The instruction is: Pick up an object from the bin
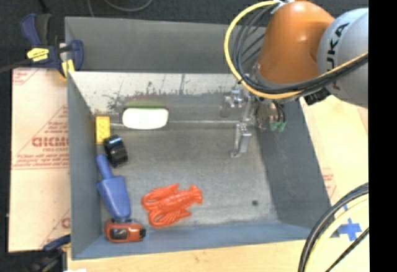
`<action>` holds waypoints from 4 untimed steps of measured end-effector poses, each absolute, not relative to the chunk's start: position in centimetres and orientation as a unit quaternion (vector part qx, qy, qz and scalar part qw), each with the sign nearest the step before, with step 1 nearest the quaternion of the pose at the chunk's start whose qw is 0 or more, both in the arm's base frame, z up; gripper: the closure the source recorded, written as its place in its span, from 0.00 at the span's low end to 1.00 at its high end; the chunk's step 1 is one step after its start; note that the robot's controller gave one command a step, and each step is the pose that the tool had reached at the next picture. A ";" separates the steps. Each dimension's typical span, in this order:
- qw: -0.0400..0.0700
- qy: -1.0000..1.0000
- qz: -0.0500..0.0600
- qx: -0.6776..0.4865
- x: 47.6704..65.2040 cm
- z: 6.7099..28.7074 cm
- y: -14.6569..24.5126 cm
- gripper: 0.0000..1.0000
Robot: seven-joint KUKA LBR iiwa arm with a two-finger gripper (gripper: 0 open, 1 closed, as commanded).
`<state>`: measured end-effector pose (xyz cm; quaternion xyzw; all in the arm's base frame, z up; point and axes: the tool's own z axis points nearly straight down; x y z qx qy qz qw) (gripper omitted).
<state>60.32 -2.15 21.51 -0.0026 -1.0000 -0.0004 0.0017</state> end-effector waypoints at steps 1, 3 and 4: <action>-0.002 -1.000 0.000 -0.003 60.5 22.0 -2.2 0.00; -0.001 -1.000 0.000 0.007 59.5 13.9 2.9 0.00; 0.003 -1.000 0.000 0.016 59.4 17.7 4.0 0.00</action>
Offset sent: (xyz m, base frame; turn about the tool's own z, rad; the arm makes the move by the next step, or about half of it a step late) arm -0.0334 0.0415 -0.1451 -0.1469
